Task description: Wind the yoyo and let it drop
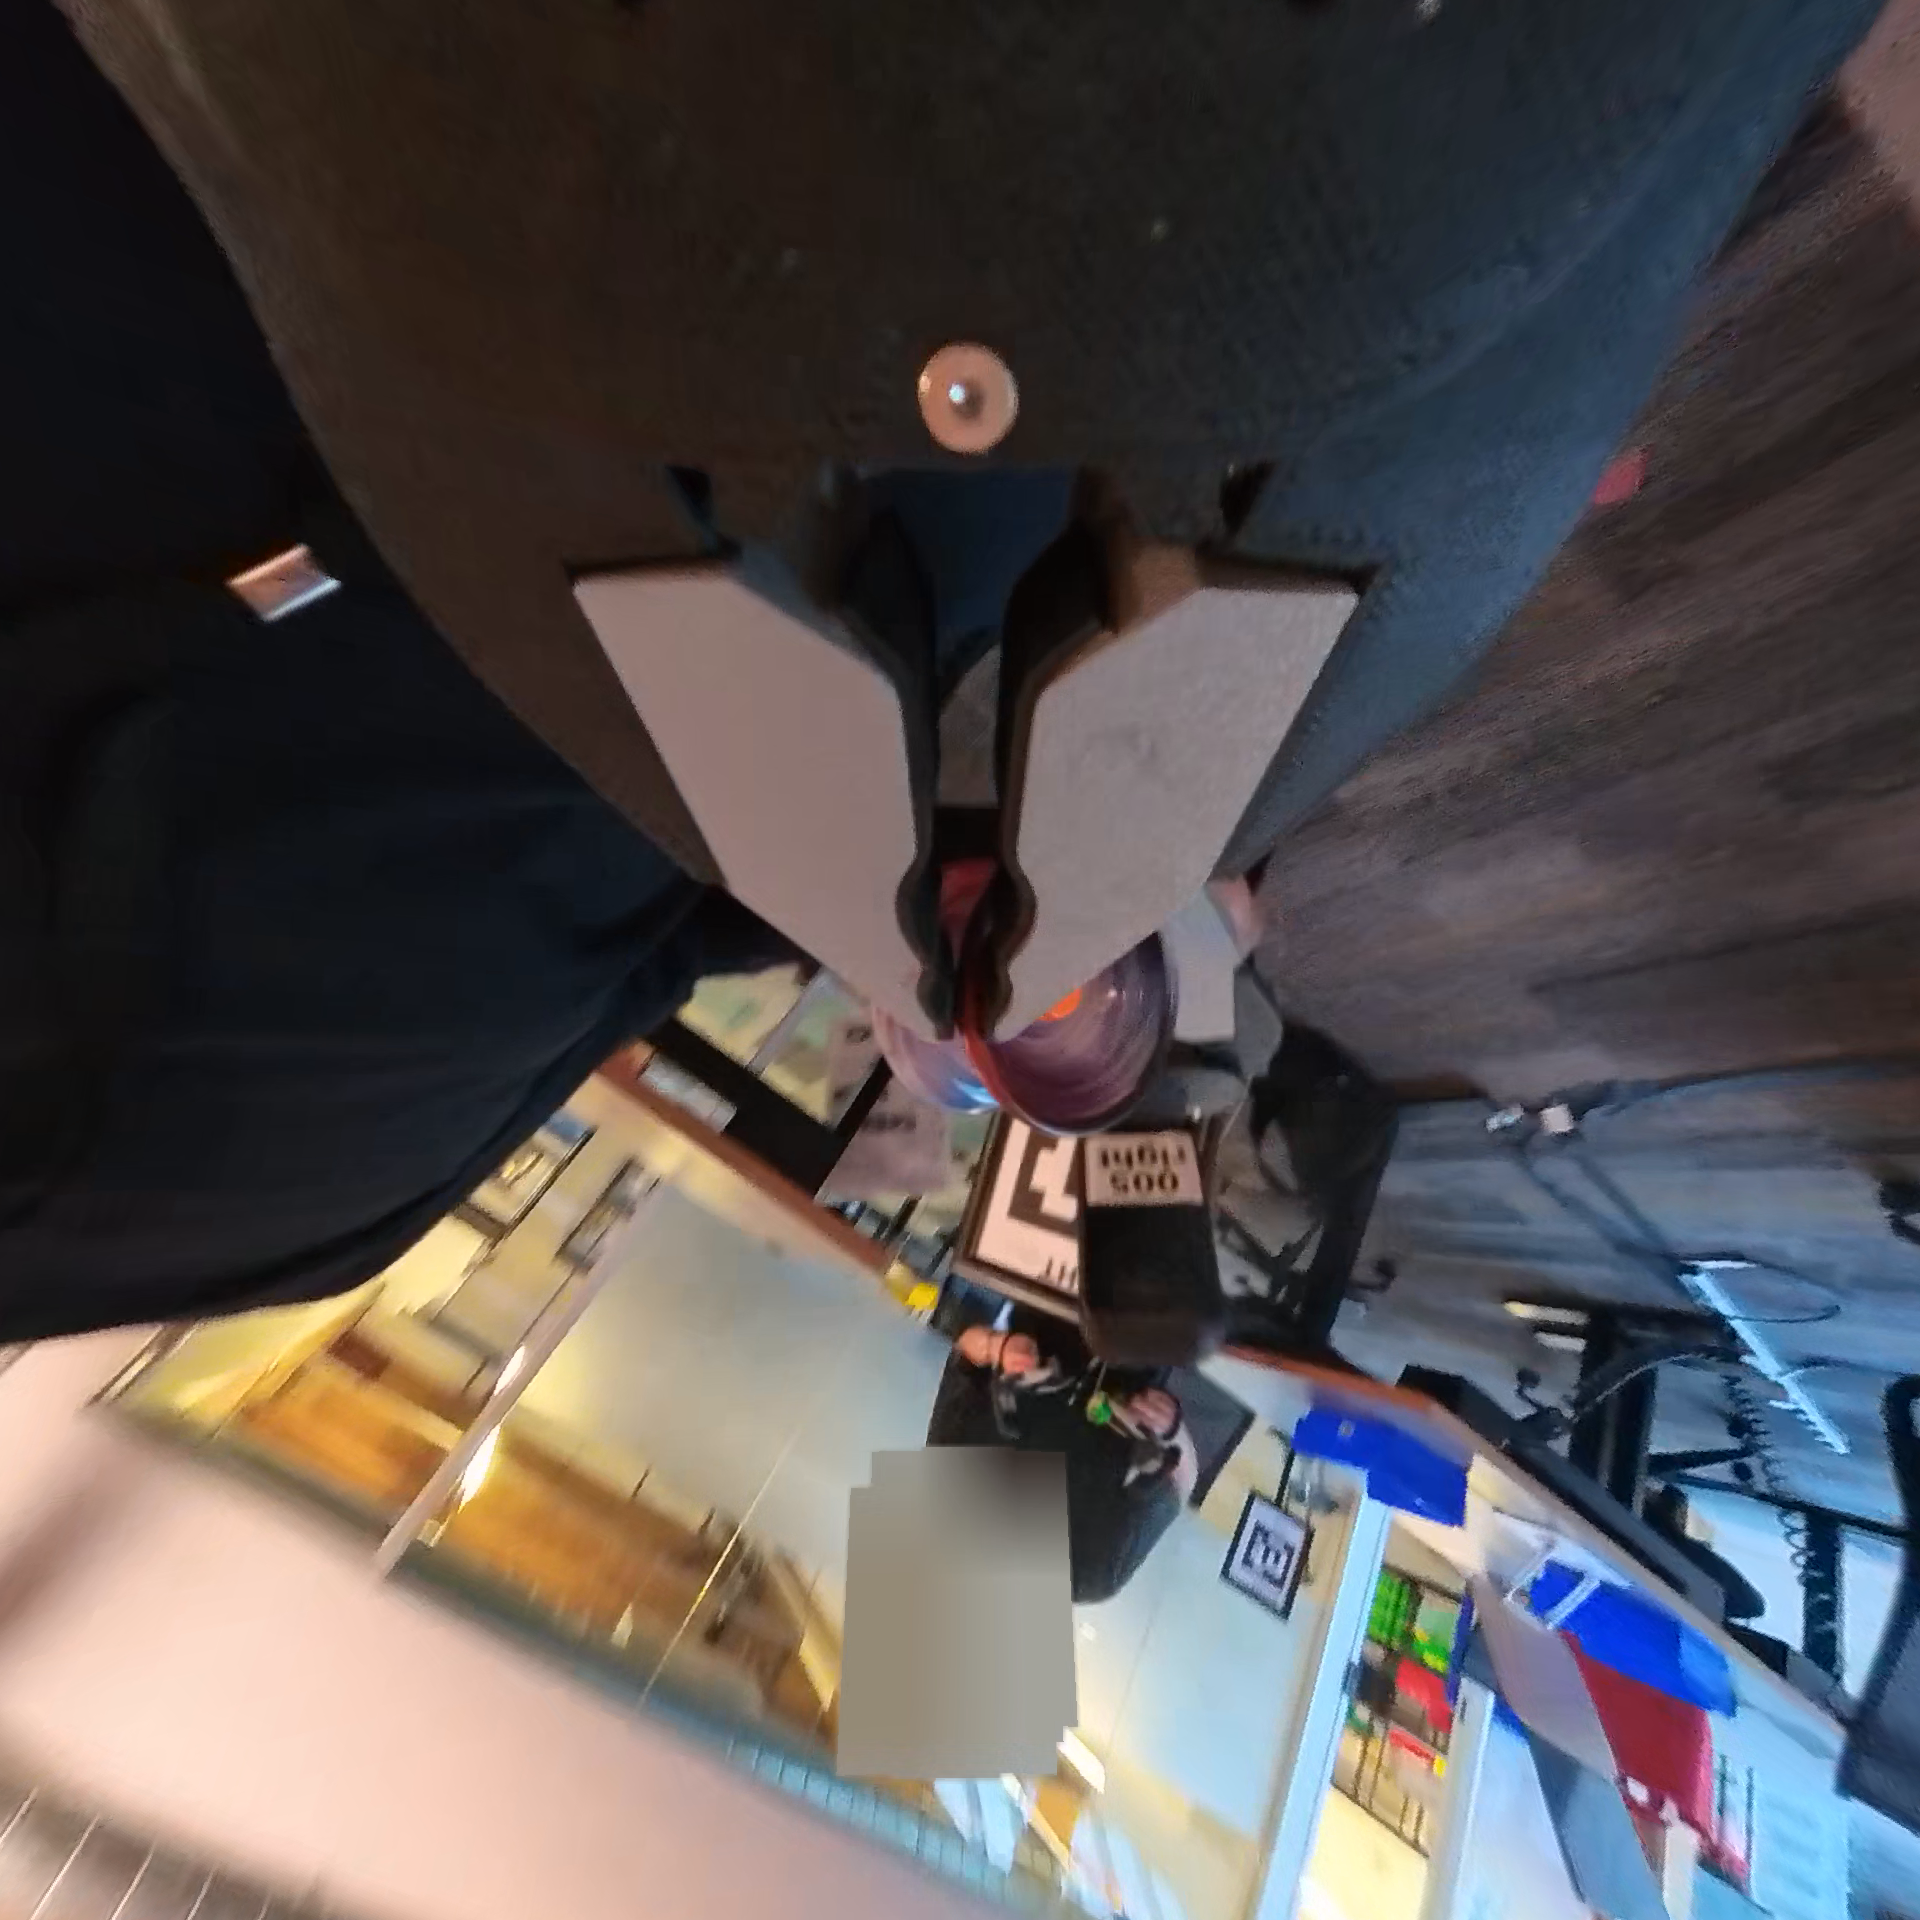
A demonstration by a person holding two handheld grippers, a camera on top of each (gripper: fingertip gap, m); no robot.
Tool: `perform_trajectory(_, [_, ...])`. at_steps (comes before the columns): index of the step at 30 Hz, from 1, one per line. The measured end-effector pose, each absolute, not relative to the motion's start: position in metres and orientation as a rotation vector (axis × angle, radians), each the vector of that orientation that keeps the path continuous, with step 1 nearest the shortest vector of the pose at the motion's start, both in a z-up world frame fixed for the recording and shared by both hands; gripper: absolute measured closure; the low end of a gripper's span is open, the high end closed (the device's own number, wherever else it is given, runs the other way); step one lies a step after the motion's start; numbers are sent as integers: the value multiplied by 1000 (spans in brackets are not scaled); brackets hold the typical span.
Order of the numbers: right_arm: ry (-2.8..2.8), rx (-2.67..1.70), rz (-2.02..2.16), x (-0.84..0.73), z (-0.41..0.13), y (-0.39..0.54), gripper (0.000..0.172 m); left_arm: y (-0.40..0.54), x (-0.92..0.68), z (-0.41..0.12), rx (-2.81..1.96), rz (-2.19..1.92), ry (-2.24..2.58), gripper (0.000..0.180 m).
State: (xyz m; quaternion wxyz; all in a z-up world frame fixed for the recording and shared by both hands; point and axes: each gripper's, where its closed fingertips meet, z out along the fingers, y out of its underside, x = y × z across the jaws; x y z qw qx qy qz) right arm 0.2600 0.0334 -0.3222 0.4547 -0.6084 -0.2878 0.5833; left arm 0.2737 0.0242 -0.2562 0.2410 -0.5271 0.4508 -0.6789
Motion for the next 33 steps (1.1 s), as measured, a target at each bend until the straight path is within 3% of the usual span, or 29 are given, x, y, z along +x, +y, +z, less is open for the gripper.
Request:
perform_trajectory(1, [-689, -1481, 1465, 254, -320, 30, 172, 26, 274, -255, -1441, -1910, 1194, 180])
perform_trajectory(8, [-372, -1364, 1556, 257, -292, 36, 172, 48, 280, -229, -1311, -2219, 894, 179])
perform_trajectory(18, [-456, -1584, 877, 267, -309, 33, 172, 63, 295, -211, -1198, -2297, 807, 180])
perform_trajectory(25, [-512, -1660, 880, 264, -297, 12, 172, 53, 324, -264, -1352, -1694, 1193, 177])
perform_trajectory(33, [-511, -1826, 727, 304, -292, 9, 172, 18, 336, -292, -1064, -951, 1650, 179])
